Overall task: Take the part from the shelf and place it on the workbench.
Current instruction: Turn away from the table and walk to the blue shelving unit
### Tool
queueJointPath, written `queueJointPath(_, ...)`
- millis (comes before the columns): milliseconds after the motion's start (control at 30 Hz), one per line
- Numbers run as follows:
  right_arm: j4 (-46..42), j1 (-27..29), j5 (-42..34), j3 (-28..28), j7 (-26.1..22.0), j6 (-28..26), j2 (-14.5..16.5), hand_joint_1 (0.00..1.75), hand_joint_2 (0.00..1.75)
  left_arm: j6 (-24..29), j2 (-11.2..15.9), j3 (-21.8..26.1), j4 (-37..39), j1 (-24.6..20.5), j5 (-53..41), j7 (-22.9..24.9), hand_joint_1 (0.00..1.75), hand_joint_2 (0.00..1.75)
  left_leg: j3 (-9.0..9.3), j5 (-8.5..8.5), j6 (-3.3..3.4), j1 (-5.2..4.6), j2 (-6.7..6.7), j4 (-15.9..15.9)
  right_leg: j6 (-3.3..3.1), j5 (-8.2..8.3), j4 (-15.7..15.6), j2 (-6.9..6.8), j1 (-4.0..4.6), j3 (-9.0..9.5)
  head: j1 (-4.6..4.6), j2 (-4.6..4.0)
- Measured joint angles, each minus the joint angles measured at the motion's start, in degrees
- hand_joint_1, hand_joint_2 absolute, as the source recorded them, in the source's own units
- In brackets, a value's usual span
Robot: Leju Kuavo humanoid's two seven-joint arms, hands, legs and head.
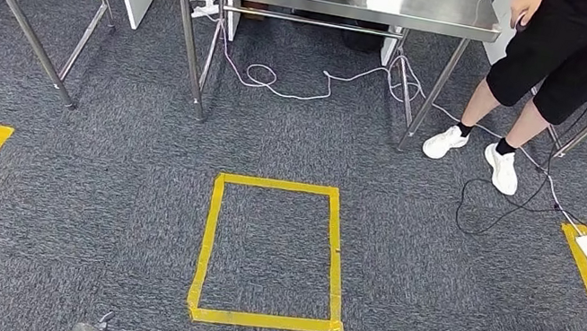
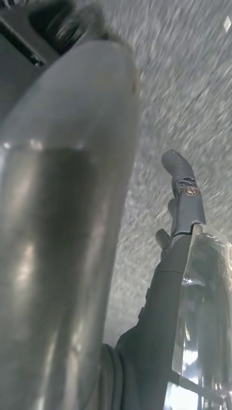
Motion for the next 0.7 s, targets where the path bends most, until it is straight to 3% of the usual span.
queueJointPath(33,0.14,0.03,-0.08,0.04,0.26,0.2,-0.15,0.0,0.0,0.08,0.01,0.01,-0.03,-0.01,0.04,0.0,0.0,0.0,-0.17,0.18,-0.3,-0.14,0.04,0.09,0.07,0.71,-3.65,0.08,-0.04,2.16,-0.01,0.0)
queueJointPath(100,0.34,0.15,-0.39,0.08,1.11,0.74,-0.35,0.0,0.0,0.34,0.08,0.03,-0.1,-0.02,0.19,0.0,0.0,0.0,-0.43,0.25,-0.51,-0.39,0.1,0.26,-0.35,1.21,-7.06,0.23,-0.16,3.87,-0.18,-0.01)
queueJointPath(200,0.66,0.79,-1.23,0.09,2.89,1.75,-0.67,0.0,0.0,0.91,0.2,0.07,-0.11,0.21,0.64,0.0,0.0,0.0,-0.5,0.61,0.43,-0.16,0.01,0.18,-0.97,1.6,-7.24,0.24,0.03,3.85,-0.36,-0.01)
queueJointPath(367,1.01,1.04,-1.81,0.09,3.49,1.99,-1.18,0.0,0.0,1.31,0.21,0.38,-0.08,0.57,1.09,0.0,0.0,0.0,-0.46,1.65,-0.6,0.18,-0.04,-0.52,-1.78,2.09,-7.2,0.2,0.49,3.47,-0.37,-0.01)
queueJointPath(567,1.12,1.27,-3.66,-0.21,3.64,1.99,-1.42,0.0,0.0,1.74,0.26,0.68,0.69,0.61,1.6,0.0,0.0,0.0,-0.45,1.84,-0.97,0.3,-0.05,-0.68,-1.85,2.11,-7.14,0.2,0.74,3.38,-0.35,0.0)
queueJointPath(700,1.12,1.95,-6.43,-1.84,1.25,2.05,-1.95,0.0,0.0,1.48,0.79,0.75,4.41,0.51,2.59,0.03,0.0,0.0,-0.47,1.73,-1.49,0.29,-0.03,-0.7,-1.87,2.09,-7.14,0.2,0.8,3.28,-0.34,0.0)
